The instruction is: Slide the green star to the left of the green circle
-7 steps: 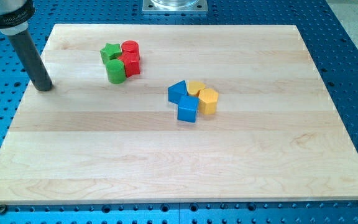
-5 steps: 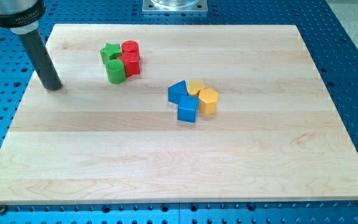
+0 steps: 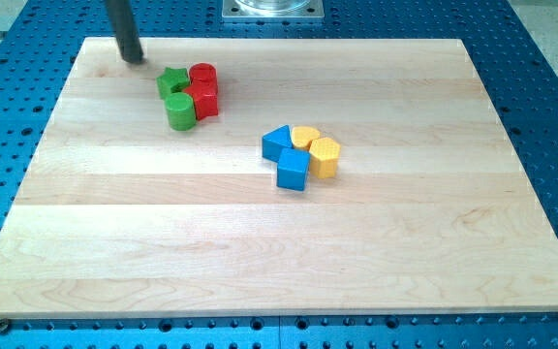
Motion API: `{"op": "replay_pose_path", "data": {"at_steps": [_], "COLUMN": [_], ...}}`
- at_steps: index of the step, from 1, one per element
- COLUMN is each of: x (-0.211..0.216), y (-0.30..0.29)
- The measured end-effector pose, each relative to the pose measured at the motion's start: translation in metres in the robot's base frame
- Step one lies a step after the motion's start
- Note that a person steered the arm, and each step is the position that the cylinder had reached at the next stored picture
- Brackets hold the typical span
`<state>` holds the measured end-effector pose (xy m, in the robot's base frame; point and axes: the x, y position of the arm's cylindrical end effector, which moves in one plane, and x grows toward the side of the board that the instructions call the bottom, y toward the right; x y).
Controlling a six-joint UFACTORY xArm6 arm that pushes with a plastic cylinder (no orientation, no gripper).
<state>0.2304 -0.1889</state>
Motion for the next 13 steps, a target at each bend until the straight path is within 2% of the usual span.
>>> {"op": "replay_pose_path", "data": {"at_steps": [1, 2, 3, 4, 7, 9, 10, 13], "x": [0.001, 0.014, 0.090, 0.118, 0.122, 0.175, 0.177, 0.138], "y": [0.070, 0.060, 0.030, 0.006, 0.014, 0.023, 0.023, 0.048]}}
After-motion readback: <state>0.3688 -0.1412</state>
